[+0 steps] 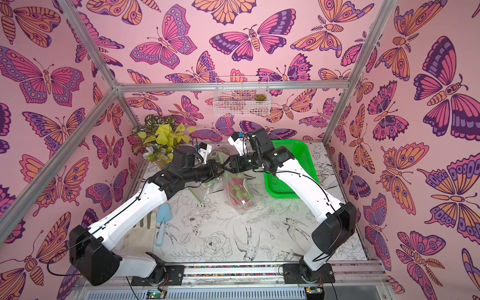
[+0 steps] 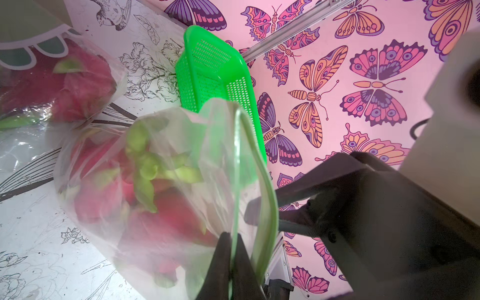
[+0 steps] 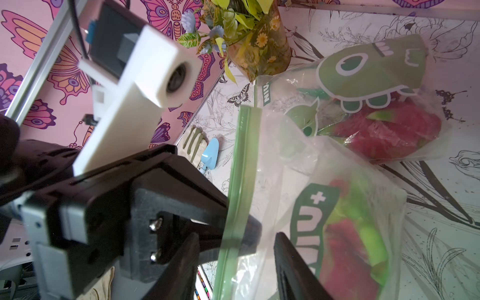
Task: Open the zip-top bag and take out the dragon fruit
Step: Adjust the zipper food storage bag at the center of the board.
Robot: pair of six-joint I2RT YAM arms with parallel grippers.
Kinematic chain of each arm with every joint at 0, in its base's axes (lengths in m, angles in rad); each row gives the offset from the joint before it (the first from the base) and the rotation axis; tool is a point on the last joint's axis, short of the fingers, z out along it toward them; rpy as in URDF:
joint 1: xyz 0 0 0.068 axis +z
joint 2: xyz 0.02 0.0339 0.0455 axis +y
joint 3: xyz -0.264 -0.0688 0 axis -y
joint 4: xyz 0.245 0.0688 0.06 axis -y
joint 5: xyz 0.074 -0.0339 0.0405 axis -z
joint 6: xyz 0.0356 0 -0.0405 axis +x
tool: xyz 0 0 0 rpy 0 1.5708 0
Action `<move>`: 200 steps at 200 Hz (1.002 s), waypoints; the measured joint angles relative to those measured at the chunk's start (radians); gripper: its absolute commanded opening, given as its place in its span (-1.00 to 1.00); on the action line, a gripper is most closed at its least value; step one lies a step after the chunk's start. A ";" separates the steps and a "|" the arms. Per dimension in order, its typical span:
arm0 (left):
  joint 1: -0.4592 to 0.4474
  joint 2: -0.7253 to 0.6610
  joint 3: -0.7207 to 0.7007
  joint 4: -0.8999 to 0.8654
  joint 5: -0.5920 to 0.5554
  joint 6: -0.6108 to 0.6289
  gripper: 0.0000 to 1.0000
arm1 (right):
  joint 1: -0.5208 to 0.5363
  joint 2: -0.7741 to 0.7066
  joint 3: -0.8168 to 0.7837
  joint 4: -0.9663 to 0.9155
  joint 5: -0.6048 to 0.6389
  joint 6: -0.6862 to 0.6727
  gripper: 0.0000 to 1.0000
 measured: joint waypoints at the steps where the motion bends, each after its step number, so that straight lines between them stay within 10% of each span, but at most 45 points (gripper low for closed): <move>1: 0.000 0.000 0.000 0.000 0.000 0.000 -0.88 | 0.000 0.000 0.000 0.000 0.001 0.000 0.02; 200: -0.008 -0.010 0.000 0.027 0.014 0.013 -1.00 | -0.011 0.069 0.249 -0.290 0.382 -0.150 -0.36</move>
